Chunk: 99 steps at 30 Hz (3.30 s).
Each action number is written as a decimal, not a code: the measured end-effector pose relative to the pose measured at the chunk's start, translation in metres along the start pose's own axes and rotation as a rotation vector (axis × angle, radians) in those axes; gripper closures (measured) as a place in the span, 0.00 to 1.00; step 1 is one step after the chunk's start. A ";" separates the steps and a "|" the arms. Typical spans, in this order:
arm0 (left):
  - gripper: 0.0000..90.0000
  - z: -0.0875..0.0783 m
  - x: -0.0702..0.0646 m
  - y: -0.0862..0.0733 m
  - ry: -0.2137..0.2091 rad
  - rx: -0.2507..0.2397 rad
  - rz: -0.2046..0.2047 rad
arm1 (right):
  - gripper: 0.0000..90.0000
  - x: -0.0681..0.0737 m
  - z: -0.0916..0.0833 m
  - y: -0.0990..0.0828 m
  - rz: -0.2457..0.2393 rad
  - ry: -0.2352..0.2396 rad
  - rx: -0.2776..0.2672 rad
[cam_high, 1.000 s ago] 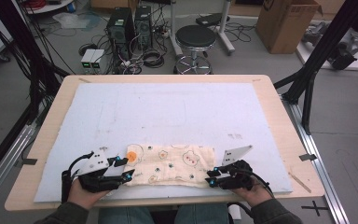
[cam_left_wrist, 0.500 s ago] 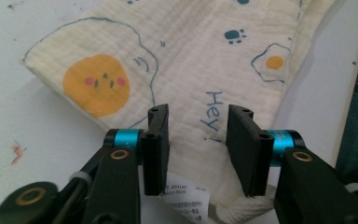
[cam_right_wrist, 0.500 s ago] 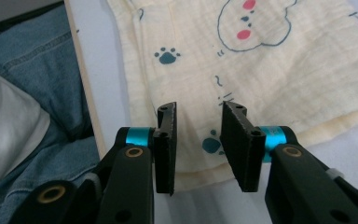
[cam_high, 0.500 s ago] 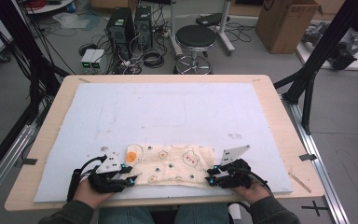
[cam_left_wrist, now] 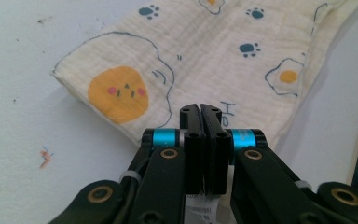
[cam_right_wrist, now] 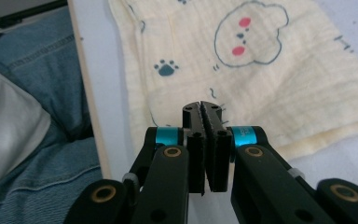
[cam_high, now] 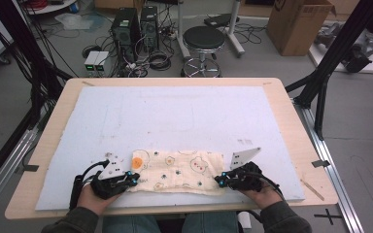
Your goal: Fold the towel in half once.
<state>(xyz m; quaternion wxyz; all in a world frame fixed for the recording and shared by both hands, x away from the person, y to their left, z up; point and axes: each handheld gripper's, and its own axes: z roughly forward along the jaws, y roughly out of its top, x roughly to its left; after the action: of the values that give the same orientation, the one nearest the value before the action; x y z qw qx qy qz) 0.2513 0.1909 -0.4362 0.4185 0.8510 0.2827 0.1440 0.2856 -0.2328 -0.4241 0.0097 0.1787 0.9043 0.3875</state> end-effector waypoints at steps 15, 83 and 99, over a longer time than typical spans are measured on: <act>0.97 -0.006 0.006 0.001 0.002 -0.037 -0.037 | 0.99 0.011 -0.012 -0.001 0.002 0.018 -0.048; 0.88 0.027 0.014 0.066 -0.063 -0.131 -0.088 | 0.81 -0.030 0.025 0.085 0.117 0.008 -0.157; 0.98 0.069 0.020 0.072 -0.034 -0.028 -0.110 | 0.99 -0.046 0.079 0.103 0.182 0.037 -0.058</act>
<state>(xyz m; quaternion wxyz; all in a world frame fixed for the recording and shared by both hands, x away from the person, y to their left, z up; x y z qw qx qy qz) 0.3262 0.1242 -0.4211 0.4426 0.8305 0.3198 0.1102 0.3736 -0.1274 -0.4125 -0.0373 0.2526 0.8728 0.4159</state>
